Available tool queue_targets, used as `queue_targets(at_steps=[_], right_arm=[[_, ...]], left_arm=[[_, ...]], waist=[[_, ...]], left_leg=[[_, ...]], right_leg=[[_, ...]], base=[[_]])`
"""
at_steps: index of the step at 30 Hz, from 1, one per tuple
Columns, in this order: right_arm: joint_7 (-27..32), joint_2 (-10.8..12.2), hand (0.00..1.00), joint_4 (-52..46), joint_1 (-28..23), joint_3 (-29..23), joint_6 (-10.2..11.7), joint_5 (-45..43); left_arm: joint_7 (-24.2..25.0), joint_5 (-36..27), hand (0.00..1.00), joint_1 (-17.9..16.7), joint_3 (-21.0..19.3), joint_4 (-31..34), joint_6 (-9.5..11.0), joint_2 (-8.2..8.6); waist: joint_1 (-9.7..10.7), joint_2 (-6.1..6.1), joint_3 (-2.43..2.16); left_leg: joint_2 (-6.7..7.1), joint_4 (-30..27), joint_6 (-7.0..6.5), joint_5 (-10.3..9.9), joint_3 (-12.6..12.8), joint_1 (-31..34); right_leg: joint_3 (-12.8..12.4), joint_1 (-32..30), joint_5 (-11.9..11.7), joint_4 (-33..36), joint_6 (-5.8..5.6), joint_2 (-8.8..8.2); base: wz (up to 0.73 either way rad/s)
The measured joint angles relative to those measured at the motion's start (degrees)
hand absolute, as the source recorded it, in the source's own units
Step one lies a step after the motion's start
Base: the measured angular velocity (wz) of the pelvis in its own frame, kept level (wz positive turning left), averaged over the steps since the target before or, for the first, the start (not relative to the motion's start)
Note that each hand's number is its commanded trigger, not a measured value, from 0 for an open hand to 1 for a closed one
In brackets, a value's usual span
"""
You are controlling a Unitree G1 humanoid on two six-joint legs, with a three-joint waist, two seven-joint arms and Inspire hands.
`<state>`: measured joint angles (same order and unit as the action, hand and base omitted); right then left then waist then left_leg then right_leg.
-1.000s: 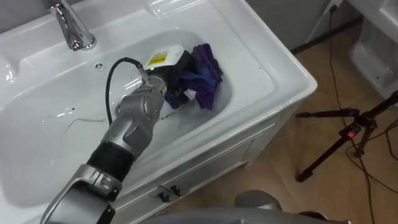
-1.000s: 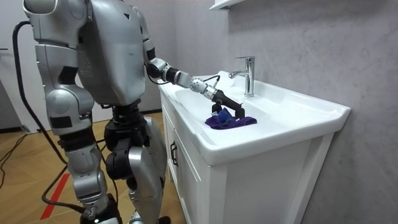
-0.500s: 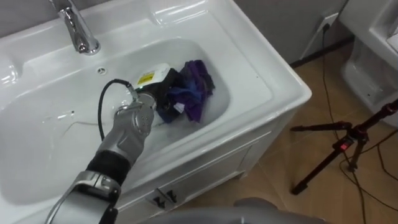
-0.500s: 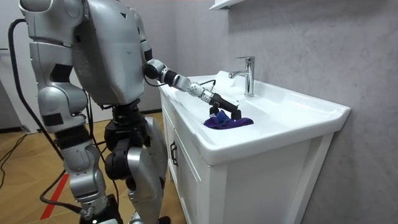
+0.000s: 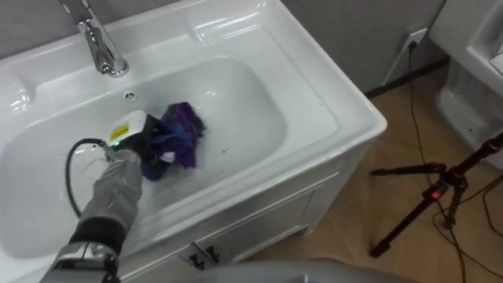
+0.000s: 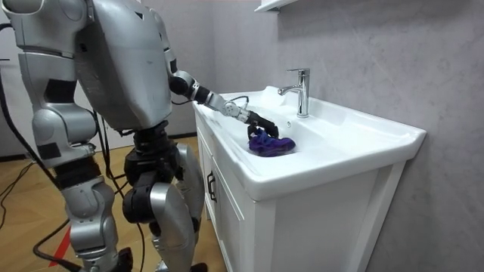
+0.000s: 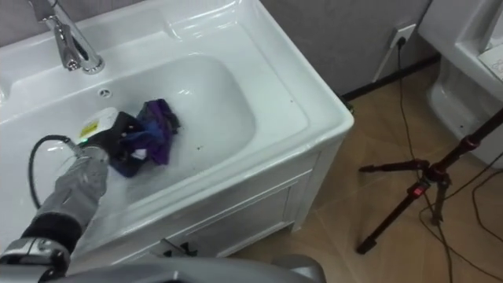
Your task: Wipe basin
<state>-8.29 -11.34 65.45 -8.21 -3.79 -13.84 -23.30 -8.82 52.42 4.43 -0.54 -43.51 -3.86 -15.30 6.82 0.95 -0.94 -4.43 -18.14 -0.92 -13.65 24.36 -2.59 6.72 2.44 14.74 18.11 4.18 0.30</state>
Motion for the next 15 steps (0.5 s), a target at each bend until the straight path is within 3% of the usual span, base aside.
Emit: queue_targets(at_steps=[4, 7, 12, 15], right_arm=[[0.77, -1.68, 0.00, -2.05, -0.24, 0.00, 1.39, 0.27], [1.60, -2.89, 0.00, -1.76, 0.24, 0.00, 3.03, 0.99], [1.65, -3.19, 0.00, -0.88, 0.22, 0.02, 5.06, 0.98], [1.62, -3.86, 0.00, 0.18, 0.14, -0.02, 5.81, 0.99]], left_arm=[[-1.86, 4.96, 1.00, -2.03, -0.35, 0.01, -1.17, -0.05], [-1.77, 7.28, 1.00, -2.14, -0.37, -0.36, -1.18, -0.14], [-1.22, 10.26, 1.00, -1.82, -0.41, 0.07, -1.18, -2.20], [-0.58, 13.55, 1.00, -1.91, -0.43, 0.14, -1.17, -4.05]], waist=[[-1.21, -1.80, -0.11], [-1.00, -3.09, -0.01], [-1.01, -3.92, 0.07], [-1.09, -4.79, 0.52]], left_leg=[[0.04, -1.76, 0.35, 0.01, -4.61, 1.08], [-0.01, -1.70, 0.68, 0.20, -5.85, 1.42], [-0.23, -3.60, 0.77, 0.25, -7.86, 3.82], [-0.11, -3.64, 1.16, 0.48, -9.32, 5.09]], right_leg=[[2.13, 0.73, 0.03, -0.55, 0.43, -0.09], [3.14, 0.48, 0.37, -0.36, 0.71, -0.24], [5.35, -0.22, 0.90, -0.17, 1.24, -0.27], [6.40, -1.04, 1.03, 0.04, 1.51, -0.28]], base=[[-0.04], [0.13], [0.25], [0.18]])
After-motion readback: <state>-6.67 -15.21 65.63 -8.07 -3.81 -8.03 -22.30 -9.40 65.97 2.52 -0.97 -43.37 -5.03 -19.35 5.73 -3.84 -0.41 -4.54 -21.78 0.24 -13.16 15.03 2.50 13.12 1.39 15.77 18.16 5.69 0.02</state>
